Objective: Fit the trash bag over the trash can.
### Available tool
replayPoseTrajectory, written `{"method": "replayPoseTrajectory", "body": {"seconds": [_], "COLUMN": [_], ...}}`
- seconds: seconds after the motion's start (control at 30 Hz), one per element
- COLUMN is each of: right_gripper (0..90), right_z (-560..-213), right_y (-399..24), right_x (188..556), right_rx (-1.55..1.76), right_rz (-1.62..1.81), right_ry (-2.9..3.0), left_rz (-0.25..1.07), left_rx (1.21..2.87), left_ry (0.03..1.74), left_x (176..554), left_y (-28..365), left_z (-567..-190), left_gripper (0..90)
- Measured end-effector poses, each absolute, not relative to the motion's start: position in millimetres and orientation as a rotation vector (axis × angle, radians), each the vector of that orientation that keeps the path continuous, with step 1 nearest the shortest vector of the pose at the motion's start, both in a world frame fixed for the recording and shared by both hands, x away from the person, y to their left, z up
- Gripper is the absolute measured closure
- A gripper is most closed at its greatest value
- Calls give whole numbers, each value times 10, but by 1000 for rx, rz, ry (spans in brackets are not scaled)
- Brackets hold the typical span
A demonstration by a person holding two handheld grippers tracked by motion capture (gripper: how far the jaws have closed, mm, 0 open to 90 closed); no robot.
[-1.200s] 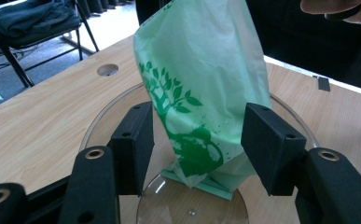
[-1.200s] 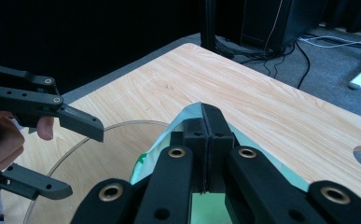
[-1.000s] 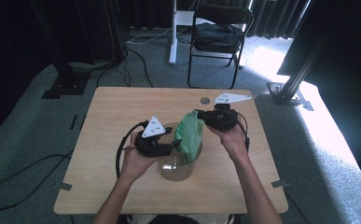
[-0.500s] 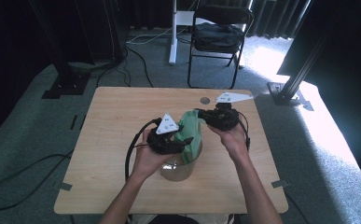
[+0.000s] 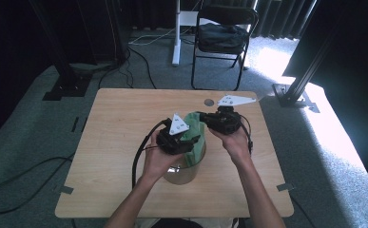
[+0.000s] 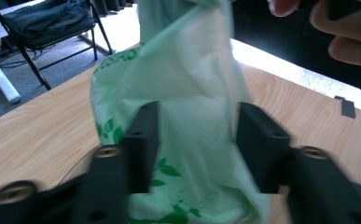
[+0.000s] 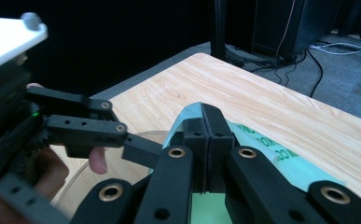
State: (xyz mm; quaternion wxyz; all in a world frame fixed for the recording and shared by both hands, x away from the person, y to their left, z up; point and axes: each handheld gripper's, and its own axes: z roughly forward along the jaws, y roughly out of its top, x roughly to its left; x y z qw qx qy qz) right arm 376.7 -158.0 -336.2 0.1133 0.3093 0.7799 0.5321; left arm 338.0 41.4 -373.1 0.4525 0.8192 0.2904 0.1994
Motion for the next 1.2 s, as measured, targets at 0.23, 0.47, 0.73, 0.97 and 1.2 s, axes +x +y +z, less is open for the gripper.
{"method": "replayPoseTrajectory", "body": {"seconds": [0.23, 0.47, 0.73, 0.97, 1.2], "right_gripper": [897, 861, 756, 618, 539], "right_z": [-3368, -3403, -3562, -3813, -4039], "right_y": [-1596, -1659, -1808, -1955, -1966], "right_x": [3752, 3754, 3755, 3765, 3768], "right_rx": [908, 926, 980, 1048, 1025], "right_rz": [1556, 1537, 1506, 1525, 1546], "right_ry": [2289, 2279, 2264, 2275, 2336], "left_rz": [540, 535, 527, 523, 522], "left_rx": [2022, 2011, 1993, 1987, 1972], "left_ry": [705, 669, 644, 642, 648], "left_x": [3357, 3305, 3263, 3257, 3262], "left_y": [475, 582, 685, 697, 716], "left_z": [-3710, -3670, -3639, -3649, -3636], "left_gripper": [900, 900, 900, 900, 900]}}
